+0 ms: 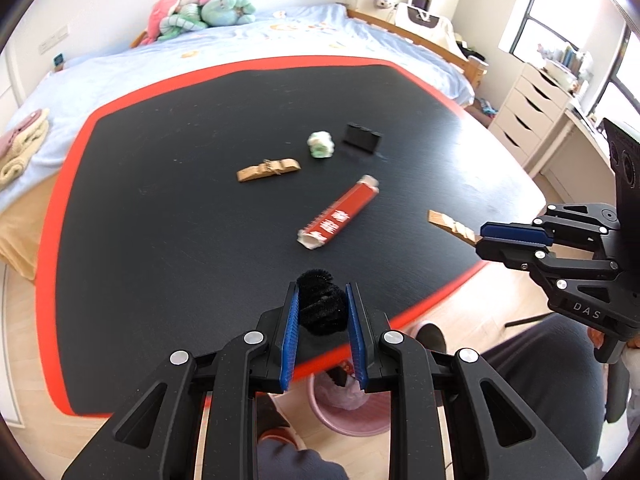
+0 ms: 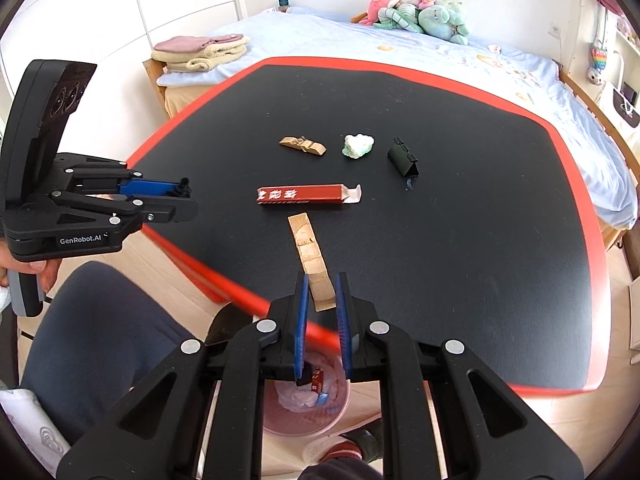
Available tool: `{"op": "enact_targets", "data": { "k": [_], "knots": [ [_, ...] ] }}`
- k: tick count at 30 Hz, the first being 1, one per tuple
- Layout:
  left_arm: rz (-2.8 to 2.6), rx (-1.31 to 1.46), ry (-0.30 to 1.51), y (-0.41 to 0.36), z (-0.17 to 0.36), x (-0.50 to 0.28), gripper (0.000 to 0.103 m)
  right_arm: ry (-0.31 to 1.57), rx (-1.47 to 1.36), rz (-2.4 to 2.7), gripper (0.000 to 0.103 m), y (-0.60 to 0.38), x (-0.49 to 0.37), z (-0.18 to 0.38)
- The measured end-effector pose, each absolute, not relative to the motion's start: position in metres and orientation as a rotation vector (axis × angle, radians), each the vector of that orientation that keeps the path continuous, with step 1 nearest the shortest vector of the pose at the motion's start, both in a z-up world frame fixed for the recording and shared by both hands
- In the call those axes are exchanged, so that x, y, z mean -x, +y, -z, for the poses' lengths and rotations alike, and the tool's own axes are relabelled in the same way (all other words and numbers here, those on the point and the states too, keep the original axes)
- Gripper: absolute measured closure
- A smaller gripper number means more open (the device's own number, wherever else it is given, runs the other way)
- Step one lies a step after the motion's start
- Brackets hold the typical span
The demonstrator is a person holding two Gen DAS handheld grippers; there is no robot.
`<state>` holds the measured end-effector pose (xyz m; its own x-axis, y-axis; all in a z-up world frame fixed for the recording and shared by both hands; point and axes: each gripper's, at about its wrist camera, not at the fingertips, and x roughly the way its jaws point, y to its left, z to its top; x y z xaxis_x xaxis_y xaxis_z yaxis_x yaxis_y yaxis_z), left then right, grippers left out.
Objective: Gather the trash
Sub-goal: 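Carry the cloth and wooden strip over the pink wastebasket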
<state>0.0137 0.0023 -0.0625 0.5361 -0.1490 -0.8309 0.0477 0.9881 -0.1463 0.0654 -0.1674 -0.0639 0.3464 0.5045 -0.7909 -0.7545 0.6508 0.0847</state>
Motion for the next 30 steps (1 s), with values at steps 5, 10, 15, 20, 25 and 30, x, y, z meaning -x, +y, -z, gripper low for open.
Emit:
{"op": "enact_targets", "data": {
  "k": [5, 10, 15, 20, 25, 30],
  "knots": [
    [0.162, 0.099, 0.987, -0.014, 0.055, 0.003, 0.081, 0.892, 0.304, -0.828, 0.09, -0.182, -0.041, 0.057],
    [0.196, 0.097, 0.991, -0.027, 0.056, 0.018, 0.081, 0.907, 0.284, -0.812, 0.09, -0.197, -0.019, 0.058],
    [0.227, 0.093, 0.999, -0.038, 0.058, 0.032, 0.08, 0.932, 0.275, -0.804, 0.09, -0.208, 0.003, 0.065],
    [0.249, 0.093, 1.012, -0.046, 0.062, 0.042, 0.08, 0.953, 0.265, -0.8, 0.09, -0.214, 0.014, 0.071],
    [0.265, 0.089, 1.014, -0.054, 0.063, 0.047, 0.08, 0.955, 0.258, -0.805, 0.09, -0.214, 0.018, 0.072],
    [0.279, 0.092, 1.016, -0.057, 0.064, 0.046, 0.08, 0.957, 0.245, -0.818, 0.089, -0.214, 0.017, 0.072]
  ]
}}
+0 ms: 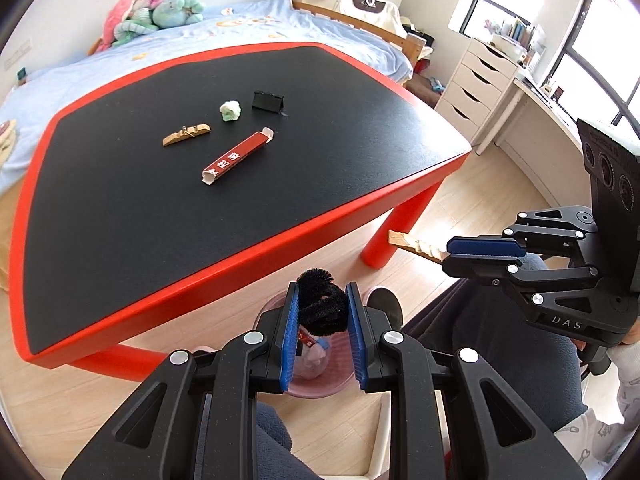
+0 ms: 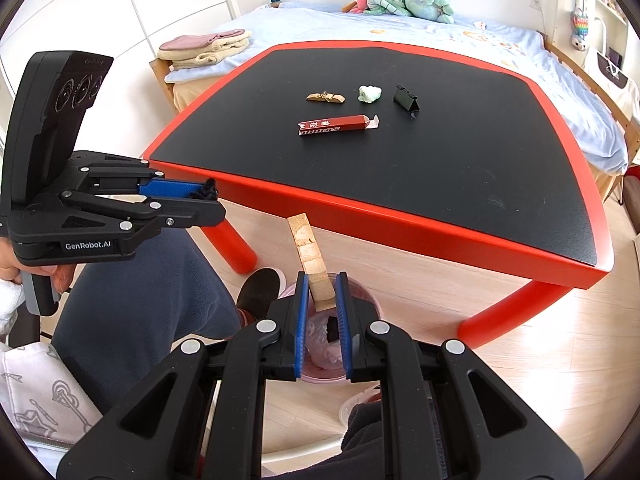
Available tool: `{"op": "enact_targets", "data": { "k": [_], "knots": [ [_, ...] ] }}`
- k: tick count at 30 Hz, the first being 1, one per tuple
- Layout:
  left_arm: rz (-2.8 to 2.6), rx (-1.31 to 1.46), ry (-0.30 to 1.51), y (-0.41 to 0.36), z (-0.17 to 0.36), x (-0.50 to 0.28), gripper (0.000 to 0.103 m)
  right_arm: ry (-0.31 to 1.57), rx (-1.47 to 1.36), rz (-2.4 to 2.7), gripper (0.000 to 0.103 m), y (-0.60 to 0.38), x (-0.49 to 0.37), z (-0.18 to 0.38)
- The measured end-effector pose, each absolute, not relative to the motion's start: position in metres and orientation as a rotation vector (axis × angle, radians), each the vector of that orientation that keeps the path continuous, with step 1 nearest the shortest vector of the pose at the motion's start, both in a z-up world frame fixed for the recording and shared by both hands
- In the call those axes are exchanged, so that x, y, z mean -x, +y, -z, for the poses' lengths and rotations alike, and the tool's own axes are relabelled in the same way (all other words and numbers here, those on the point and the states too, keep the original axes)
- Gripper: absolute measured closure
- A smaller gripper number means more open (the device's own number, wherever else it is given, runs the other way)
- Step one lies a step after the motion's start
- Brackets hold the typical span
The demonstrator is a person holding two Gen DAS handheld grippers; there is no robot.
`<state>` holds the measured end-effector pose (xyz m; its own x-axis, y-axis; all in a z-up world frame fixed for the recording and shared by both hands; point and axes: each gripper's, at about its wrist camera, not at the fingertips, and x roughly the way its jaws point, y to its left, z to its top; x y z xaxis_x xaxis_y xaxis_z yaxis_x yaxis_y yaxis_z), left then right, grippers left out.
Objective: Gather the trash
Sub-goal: 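Carry the cloth and wooden strip over the pink wastebasket, then open both tools to drop the items into the wastebasket and withdraw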
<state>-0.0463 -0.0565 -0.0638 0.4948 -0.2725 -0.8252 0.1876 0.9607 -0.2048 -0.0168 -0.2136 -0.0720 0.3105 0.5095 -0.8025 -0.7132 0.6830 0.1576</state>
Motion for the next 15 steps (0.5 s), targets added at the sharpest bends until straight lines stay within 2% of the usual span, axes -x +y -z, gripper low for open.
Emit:
{"op": "enact_targets", "data": {
  "k": [3, 4, 5, 6, 7, 8, 9, 15],
  "knots": [
    [0.283, 0.097, 1.012, -0.057, 0.064, 0.046, 0.075, 0.963, 0.239, -0.823, 0.085, -0.213, 0.015, 0.073],
    [0.278, 0.098, 1.016, -0.056, 0.066, 0.044, 0.071, 0.966, 0.243, -0.817, 0.069, -0.213, 0.014, 0.074],
    [0.272, 0.1, 1.021, -0.055, 0.067, 0.042, 0.056, 0.967, 0.248, -0.803, 0.056, -0.214, 0.013, 0.076],
    [0.265, 0.107, 1.017, -0.053, 0.068, 0.042, 0.039, 0.965, 0.244, -0.796, 0.034, -0.215, 0.012, 0.075],
    [0.261, 0.112, 1.01, -0.052, 0.068, 0.042, 0.032, 0.961, 0.236, -0.793, 0.026, -0.216, 0.012, 0.075],
    [0.258, 0.116, 1.003, -0.051, 0.067, 0.043, 0.018, 0.959, 0.229, -0.789, 0.023, -0.217, 0.011, 0.075],
    [0.25, 0.117, 0.989, -0.049, 0.066, 0.043, 0.013, 0.96, 0.228, -0.781, 0.015, -0.218, 0.01, 0.075],
    [0.209, 0.124, 0.976, -0.041, 0.064, 0.045, 0.008, 0.975, 0.213, -0.766, 0.009, -0.219, 0.008, 0.079]
  ]
}}
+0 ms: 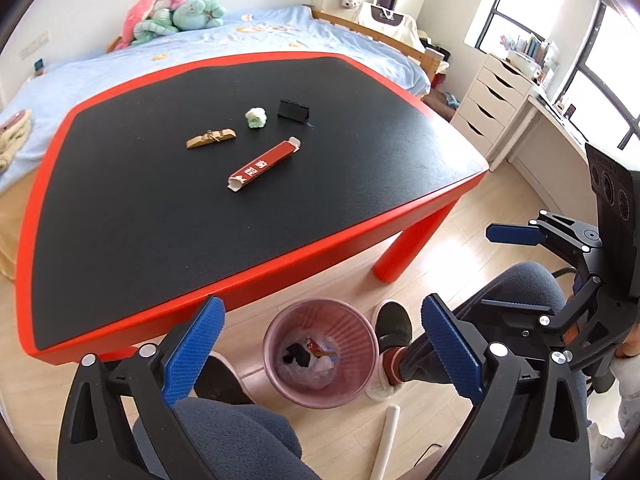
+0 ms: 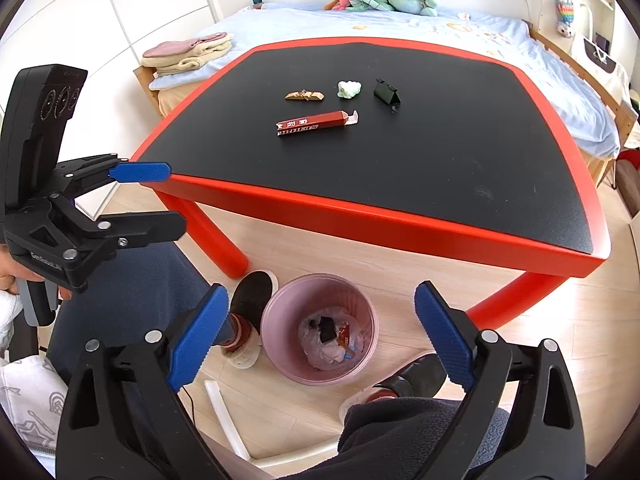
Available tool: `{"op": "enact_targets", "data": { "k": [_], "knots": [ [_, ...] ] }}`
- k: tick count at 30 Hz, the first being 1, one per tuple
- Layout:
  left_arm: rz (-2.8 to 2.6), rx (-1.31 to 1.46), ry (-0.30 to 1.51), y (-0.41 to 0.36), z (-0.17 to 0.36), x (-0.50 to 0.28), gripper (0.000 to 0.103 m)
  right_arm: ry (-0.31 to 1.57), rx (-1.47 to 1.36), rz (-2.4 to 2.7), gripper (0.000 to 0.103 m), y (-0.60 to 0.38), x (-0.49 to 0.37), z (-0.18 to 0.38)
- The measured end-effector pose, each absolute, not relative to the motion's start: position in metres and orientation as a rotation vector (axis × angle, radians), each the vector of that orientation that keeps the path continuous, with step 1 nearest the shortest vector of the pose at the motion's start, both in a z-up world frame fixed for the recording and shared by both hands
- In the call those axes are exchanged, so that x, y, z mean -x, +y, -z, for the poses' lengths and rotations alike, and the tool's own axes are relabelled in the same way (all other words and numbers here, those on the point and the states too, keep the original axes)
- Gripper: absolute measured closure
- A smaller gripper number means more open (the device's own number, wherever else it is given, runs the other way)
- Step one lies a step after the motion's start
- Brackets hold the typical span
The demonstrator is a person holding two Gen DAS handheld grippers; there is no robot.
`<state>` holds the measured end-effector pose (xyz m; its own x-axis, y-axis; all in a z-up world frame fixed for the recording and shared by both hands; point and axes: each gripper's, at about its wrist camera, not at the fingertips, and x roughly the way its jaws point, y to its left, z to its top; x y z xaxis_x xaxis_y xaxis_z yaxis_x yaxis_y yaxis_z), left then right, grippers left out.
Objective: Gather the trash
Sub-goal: 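Open both tools to drop the items into the wastebasket and withdraw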
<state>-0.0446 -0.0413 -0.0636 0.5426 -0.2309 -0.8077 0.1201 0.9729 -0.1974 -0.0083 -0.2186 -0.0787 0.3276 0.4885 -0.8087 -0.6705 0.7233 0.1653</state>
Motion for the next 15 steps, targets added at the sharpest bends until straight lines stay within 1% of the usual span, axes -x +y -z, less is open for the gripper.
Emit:
{"op": "enact_targets", "data": {
  "k": [4, 15],
  "knots": [
    [0.195, 0.124, 0.971, -0.0372, 0.0625, 0.0467, 0.008, 0.976, 0.199, -0.766, 0.006, -0.2193, 0.0083, 0.0788],
    [0.19, 0.133, 0.964, -0.033, 0.0582, 0.0482, 0.008, 0.975, 0.189, -0.76, 0.005, -0.2192, 0.0078, 0.0738]
  ]
}}
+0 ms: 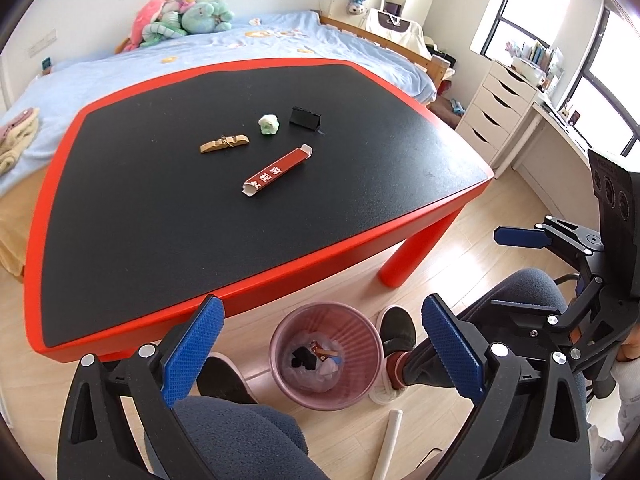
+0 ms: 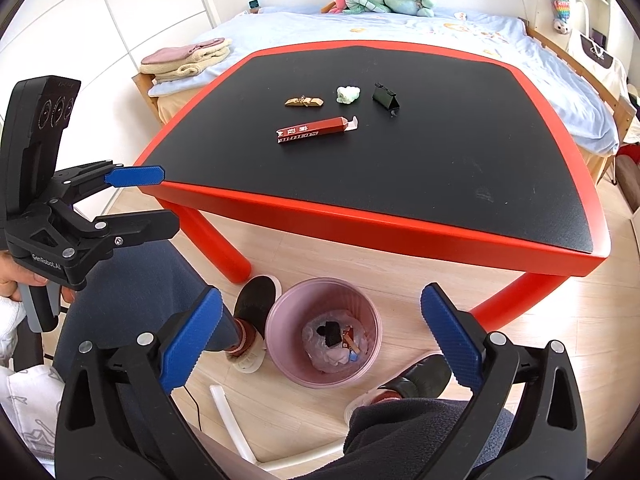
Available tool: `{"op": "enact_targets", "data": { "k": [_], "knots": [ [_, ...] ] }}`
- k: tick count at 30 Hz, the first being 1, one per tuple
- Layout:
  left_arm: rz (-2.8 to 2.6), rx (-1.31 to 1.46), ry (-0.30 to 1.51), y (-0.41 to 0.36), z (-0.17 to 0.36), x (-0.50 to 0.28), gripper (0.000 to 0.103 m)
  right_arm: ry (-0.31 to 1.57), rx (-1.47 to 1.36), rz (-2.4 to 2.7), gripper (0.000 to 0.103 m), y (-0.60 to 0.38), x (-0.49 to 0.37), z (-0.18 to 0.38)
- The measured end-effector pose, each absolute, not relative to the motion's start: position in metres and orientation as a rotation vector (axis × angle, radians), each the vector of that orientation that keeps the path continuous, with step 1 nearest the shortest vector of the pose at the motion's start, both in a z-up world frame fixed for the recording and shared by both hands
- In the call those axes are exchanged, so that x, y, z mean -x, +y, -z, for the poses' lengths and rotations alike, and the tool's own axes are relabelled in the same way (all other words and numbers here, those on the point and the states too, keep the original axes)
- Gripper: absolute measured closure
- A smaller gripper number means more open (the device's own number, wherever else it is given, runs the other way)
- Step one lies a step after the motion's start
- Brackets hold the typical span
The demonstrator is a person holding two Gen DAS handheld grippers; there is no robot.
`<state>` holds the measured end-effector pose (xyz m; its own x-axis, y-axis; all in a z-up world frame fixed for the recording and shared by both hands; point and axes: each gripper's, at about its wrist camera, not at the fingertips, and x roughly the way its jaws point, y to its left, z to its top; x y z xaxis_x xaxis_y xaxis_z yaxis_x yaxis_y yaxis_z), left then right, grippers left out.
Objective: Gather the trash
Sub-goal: 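Open both tools to drop the items into the wastebasket and withdraw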
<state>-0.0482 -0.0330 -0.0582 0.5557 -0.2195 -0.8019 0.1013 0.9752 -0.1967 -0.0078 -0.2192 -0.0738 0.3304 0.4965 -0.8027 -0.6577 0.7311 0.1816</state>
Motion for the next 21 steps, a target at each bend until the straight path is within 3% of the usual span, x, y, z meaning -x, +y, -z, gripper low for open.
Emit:
{"op": "enact_targets", "data": {
  "k": [21],
  "knots": [
    [0.171, 0.136, 0.887, 0.0, 0.025, 0.017, 0.008, 0.906, 0.193, -0.765, 0.005, -0.203, -0.036, 0.032]
  ]
}}
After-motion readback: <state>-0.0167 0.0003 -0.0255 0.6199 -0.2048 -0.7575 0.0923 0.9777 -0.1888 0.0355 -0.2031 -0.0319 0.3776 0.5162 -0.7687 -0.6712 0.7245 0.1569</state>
